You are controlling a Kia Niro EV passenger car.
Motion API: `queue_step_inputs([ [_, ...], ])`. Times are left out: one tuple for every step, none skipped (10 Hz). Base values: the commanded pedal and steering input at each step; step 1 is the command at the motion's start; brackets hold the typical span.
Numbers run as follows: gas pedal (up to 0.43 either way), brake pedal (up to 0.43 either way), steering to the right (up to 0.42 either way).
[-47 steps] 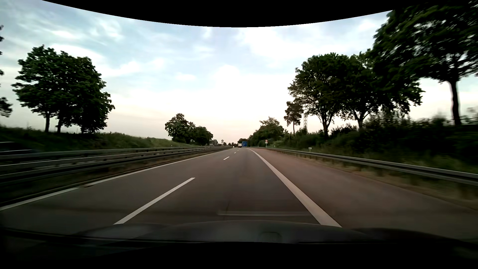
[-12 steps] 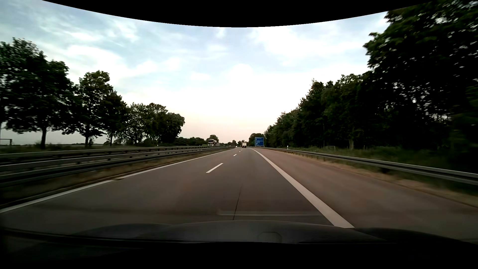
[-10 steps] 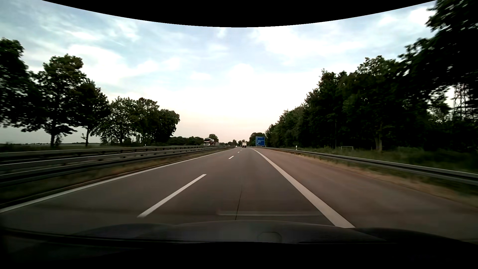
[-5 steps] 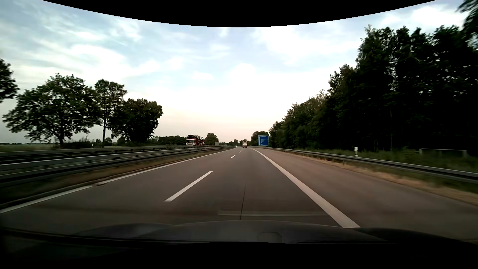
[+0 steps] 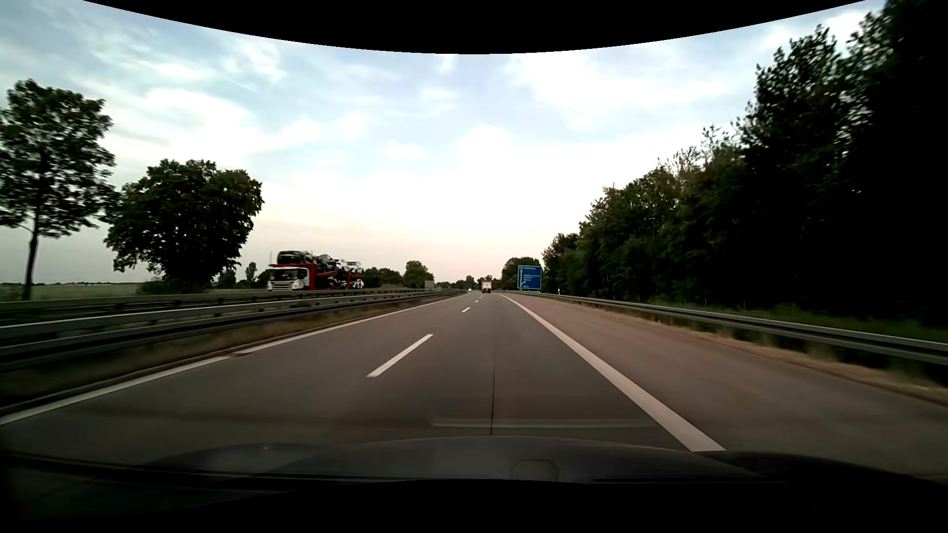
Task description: Follow the waypoints while adhering to traffic rules and regulations
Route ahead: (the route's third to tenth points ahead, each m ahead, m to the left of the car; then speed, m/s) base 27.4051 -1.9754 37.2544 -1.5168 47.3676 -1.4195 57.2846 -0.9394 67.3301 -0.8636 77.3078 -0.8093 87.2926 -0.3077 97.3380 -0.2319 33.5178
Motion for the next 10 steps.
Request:
queue_step_inputs([
  [0.13,0.006,-0.003],
  [0.098,0.006,-0.003],
  [0.087,0.006,-0.003],
  [0.079,0.006,-0.003],
  [0.067,0.006,-0.003],
  [0.059,0.006,-0.003],
  [0.039,0.006,-0.003],
  [0.039,0.006,-0.003],
  [0.028,0.006,-0.003],
  [0.028,0.006,-0.003],
])
